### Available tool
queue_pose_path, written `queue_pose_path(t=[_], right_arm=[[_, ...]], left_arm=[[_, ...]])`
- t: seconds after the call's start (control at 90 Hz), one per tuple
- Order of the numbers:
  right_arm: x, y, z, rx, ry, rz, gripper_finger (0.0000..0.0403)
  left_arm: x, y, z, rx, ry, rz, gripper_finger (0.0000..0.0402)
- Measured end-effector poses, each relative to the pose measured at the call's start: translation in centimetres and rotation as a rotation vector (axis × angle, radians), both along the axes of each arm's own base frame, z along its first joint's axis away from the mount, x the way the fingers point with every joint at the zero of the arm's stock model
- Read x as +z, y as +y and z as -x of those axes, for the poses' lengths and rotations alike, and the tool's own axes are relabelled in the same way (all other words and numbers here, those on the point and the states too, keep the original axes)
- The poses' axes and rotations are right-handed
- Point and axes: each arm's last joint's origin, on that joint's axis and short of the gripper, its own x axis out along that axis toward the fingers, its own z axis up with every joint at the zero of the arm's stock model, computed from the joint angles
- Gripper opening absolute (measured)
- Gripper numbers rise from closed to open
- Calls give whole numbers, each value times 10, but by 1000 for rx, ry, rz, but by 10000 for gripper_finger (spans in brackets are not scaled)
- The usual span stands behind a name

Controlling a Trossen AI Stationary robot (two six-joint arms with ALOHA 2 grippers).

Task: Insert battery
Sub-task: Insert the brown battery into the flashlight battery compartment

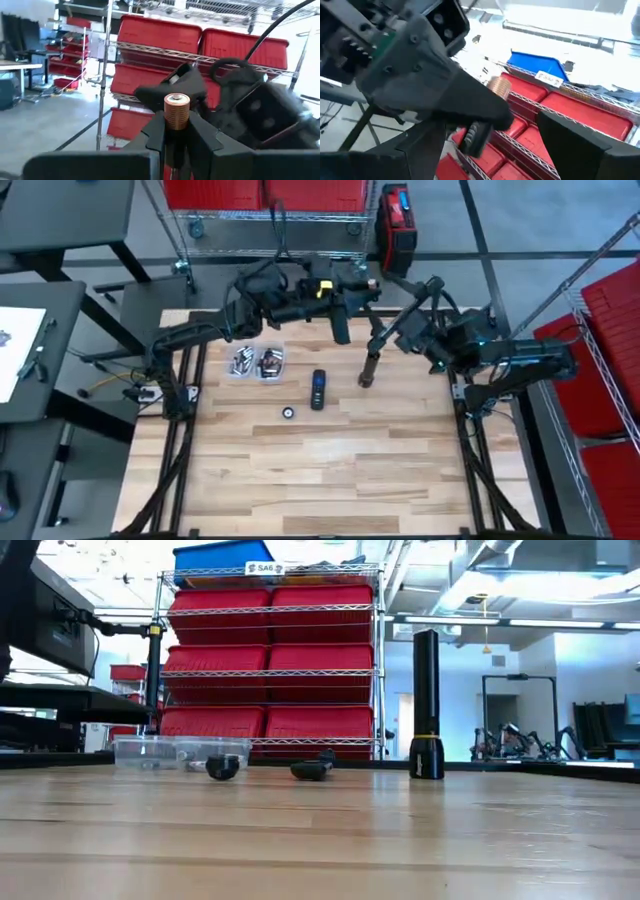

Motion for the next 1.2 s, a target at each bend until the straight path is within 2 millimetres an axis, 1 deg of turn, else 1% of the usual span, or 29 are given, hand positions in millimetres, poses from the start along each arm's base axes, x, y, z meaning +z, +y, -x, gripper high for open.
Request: queue_pose_path(t=[0.122, 0.256, 0.411, 0.689, 0.789, 1.0, 1.2], right_arm=[[0, 5, 2, -31, 0, -32, 299], [1, 7, 3, -35, -6, -43, 277], [-1, 8, 2, -70, 5, -68, 233], [-1, 10, 1, -55, 2, -66, 146], [-1, 9, 1, -43, -21, -90, 125], [-2, 9, 1, -43, -16, -90, 97], [0, 14, 2, -33, -15, -99, 45]], left_arm=[[0, -1, 0, 25, 7, -21, 29], [0, -1, 0, 25, 10, -16, 29], [-2, -1, -1, 25, 33, -12, 29], [-2, -1, 0, 23, 29, -12, 29], [-2, -1, 0, 23, 29, -12, 29], [-2, 0, 0, 25, 31, -12, 29], [-2, -1, 0, 16, 29, -6, 37]])
